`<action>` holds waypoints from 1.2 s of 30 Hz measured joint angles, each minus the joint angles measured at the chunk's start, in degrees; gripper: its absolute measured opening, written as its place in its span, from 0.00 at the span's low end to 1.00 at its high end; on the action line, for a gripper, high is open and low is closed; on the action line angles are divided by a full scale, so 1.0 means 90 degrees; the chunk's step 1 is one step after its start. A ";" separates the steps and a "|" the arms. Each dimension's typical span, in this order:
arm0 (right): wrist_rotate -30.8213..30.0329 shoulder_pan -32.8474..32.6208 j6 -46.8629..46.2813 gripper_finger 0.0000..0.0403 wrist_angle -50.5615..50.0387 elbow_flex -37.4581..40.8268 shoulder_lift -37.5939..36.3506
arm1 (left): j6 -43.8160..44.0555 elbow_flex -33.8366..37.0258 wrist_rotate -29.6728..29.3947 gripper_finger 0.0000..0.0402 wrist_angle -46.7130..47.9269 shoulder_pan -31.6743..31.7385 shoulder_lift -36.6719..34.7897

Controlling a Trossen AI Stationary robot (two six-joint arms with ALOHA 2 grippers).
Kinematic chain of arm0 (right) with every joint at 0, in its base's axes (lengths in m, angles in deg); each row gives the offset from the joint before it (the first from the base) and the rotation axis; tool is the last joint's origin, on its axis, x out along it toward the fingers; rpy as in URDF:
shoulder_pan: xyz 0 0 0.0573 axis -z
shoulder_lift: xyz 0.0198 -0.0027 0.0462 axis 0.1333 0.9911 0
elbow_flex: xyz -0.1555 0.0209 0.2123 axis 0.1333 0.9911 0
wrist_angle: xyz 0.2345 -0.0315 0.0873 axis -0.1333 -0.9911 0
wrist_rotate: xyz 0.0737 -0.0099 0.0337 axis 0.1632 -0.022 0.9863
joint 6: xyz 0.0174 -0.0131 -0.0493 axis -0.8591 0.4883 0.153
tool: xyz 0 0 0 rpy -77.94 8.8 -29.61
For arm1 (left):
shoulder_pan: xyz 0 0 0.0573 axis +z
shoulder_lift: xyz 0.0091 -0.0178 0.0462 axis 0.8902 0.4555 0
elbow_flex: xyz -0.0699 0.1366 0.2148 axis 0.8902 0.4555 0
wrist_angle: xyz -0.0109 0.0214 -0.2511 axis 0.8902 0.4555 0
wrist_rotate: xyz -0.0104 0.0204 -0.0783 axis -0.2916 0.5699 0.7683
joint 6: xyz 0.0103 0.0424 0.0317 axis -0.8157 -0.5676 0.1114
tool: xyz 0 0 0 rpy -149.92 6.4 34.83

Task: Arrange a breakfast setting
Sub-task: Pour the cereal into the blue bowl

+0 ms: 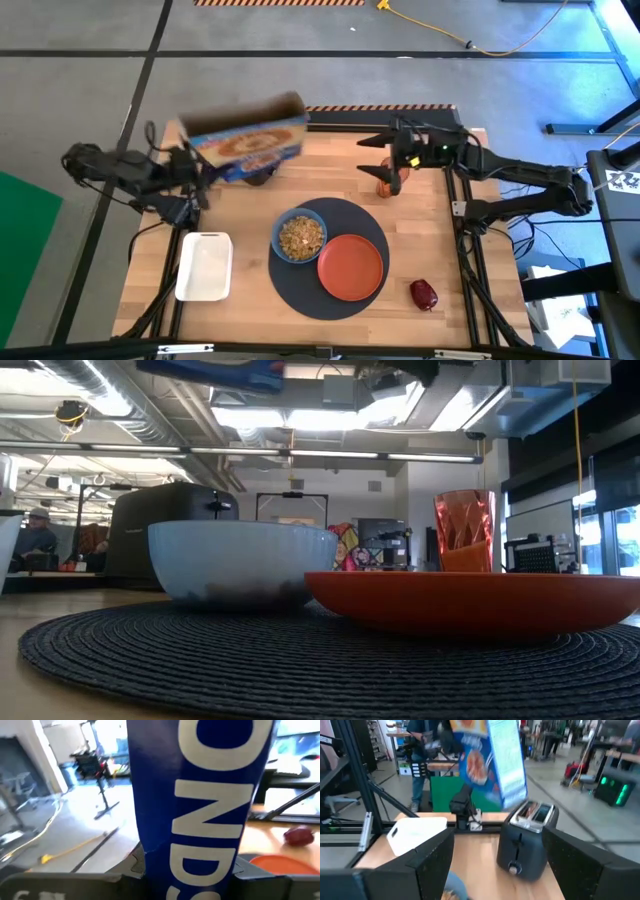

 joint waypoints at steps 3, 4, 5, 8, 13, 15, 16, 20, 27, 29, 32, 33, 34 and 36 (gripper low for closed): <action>-0.0216 -0.0202 0.0229 0.72 0.0204 0.0000 0.0118 | -0.0238 0.0838 0.0235 0.28 -0.1478 0.0000 0.0006; -0.0212 -0.0235 0.0270 0.72 0.0231 0.0000 0.0129 | -0.0305 0.1086 0.0328 0.28 -0.1966 0.0007 0.0005; -0.0204 -0.0262 0.0314 0.72 0.0258 0.0000 0.0140 | -0.0345 0.1309 0.0434 0.28 -0.2367 0.0035 -0.0001; 0.0065 -0.0252 0.0331 0.72 0.0451 0.0000 0.0143 | -0.0327 0.1853 0.0654 0.28 -0.3064 0.0292 -0.0002; 0.0886 -0.0248 0.0331 0.72 0.0826 0.0000 0.0270 | 0.0051 0.2374 0.1366 0.28 -0.3676 0.0996 0.0077; 0.1016 -0.0252 0.0342 0.72 0.1078 0.0000 0.0365 | 0.0177 0.2510 0.1711 0.28 -0.3921 0.1308 0.0081; 0.1011 -0.0253 0.0363 0.72 0.1177 0.0000 0.0399 | 0.0225 0.2543 0.1936 0.28 -0.4018 0.1453 0.0131; 0.0618 -0.0248 0.0570 0.72 0.1484 0.0000 0.0487 | 0.0553 0.2566 0.2872 0.28 -0.4068 0.2015 0.0441; 0.0763 -0.0248 0.0532 0.72 0.1588 -0.0051 0.0551 | 0.0813 0.2576 0.4026 0.28 -0.4267 0.2765 0.1336; 0.0730 -0.0248 0.0543 0.72 0.1630 -0.0060 0.0568 | 0.0834 0.2579 0.4411 0.28 -0.4548 0.2930 0.1593; 0.0731 -0.0246 0.0525 0.72 0.1639 -0.0073 0.0556 | 0.0830 0.2579 0.4783 0.28 -0.4935 0.3141 0.1899; 0.0731 -0.0246 0.0513 0.72 0.1637 -0.0073 0.0557 | 0.0830 0.2579 0.4897 0.28 -0.4985 0.3205 0.1988; 0.0725 -0.0246 0.0503 0.72 0.1637 -0.0073 0.0562 | 0.0830 0.2579 0.5013 0.28 -0.5025 0.3272 0.2065; 0.0483 -0.0246 0.0420 0.72 0.1585 -0.0070 0.0565 | 0.0826 0.2579 0.5218 0.28 -0.5061 0.3394 0.2201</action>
